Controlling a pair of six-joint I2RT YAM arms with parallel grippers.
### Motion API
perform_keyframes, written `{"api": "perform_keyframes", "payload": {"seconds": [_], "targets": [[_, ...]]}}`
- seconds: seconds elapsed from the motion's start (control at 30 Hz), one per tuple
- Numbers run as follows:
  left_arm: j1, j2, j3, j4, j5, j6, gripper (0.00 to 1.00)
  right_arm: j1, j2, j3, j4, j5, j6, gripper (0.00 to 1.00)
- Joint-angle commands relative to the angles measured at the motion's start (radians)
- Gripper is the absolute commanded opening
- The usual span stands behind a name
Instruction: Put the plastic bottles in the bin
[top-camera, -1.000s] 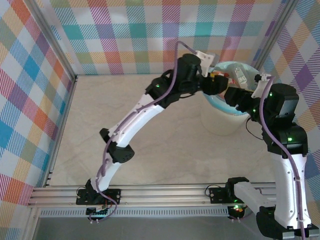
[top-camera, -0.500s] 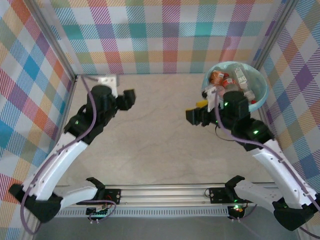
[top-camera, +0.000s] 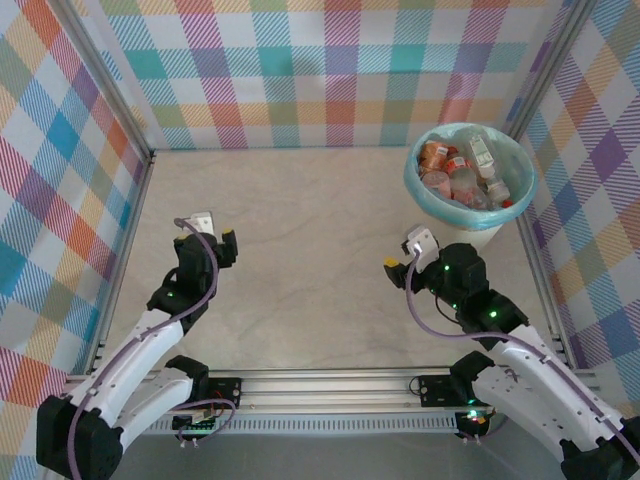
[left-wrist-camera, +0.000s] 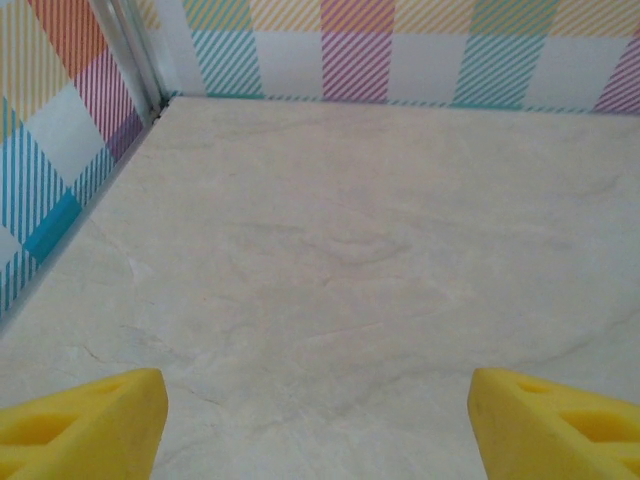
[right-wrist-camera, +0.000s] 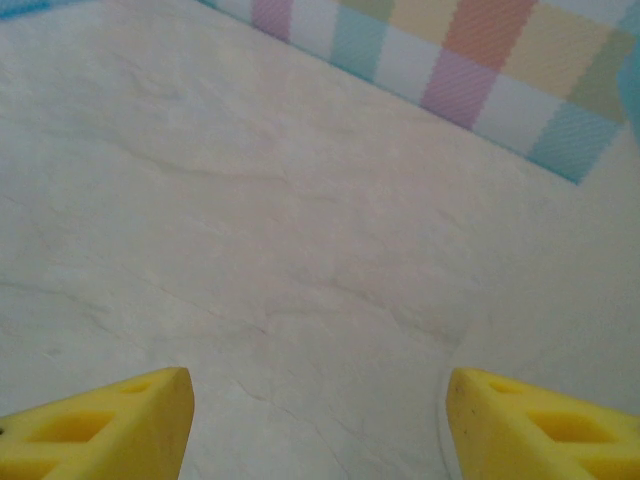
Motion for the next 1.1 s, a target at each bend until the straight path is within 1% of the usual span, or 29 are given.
{"api": "perform_keyframes", "payload": {"seconds": [0.0, 0.07, 0.17, 0.23, 0.3, 0.4, 0.5, 0.6, 0.7, 0.77, 0.8, 0.93, 0.97, 1.0, 1.07], "targets": [[0.035, 0.033, -0.069, 0.223, -0.056, 0.057, 0.79, -0.013, 0.005, -0.065, 0.100, 0.152, 0.002, 0.67], [0.063, 0.055, -0.092, 0.253, -0.060, 0.057, 0.79, -0.031, 0.023, -0.090, 0.140, 0.190, 0.033, 0.67], [0.113, 0.087, -0.131, 0.313, -0.029, 0.051, 0.79, -0.074, 0.066, -0.119, 0.177, 0.215, 0.091, 0.67], [0.145, 0.109, -0.154, 0.354, -0.005, 0.051, 0.79, -0.123, 0.098, -0.145, 0.212, 0.224, 0.150, 0.68], [0.178, 0.132, -0.174, 0.392, 0.028, 0.054, 0.79, -0.179, 0.119, -0.180, 0.268, 0.226, 0.172, 0.68], [0.233, 0.166, -0.199, 0.460, 0.116, 0.073, 0.79, -0.287, 0.133, -0.252, 0.412, 0.179, 0.165, 0.69], [0.292, 0.215, -0.232, 0.566, 0.210, 0.069, 0.80, -0.381, 0.150, -0.353, 0.620, 0.103, 0.152, 0.71], [0.336, 0.281, -0.234, 0.635, 0.295, 0.077, 0.82, -0.454, 0.222, -0.413, 0.790, 0.034, 0.162, 0.72], [0.357, 0.354, -0.232, 0.711, 0.374, 0.091, 0.83, -0.483, 0.325, -0.418, 0.894, -0.031, 0.151, 0.74], [0.364, 0.401, -0.229, 0.740, 0.399, 0.101, 0.83, -0.487, 0.377, -0.412, 0.956, -0.059, 0.144, 0.75], [0.368, 0.426, -0.229, 0.761, 0.413, 0.106, 0.83, -0.487, 0.412, -0.417, 1.014, -0.072, 0.144, 0.75], [0.371, 0.440, -0.191, 0.697, 0.473, 0.126, 0.84, -0.492, 0.549, -0.410, 1.188, -0.136, 0.138, 0.75], [0.371, 0.443, -0.189, 0.698, 0.479, 0.128, 0.84, -0.498, 0.587, -0.410, 1.239, -0.150, 0.146, 0.75], [0.372, 0.442, -0.188, 0.693, 0.497, 0.136, 0.84, -0.512, 0.634, -0.406, 1.294, -0.179, 0.157, 0.75], [0.371, 0.436, -0.194, 0.695, 0.544, 0.158, 0.84, -0.523, 0.724, -0.396, 1.364, -0.198, 0.152, 0.75]]}}
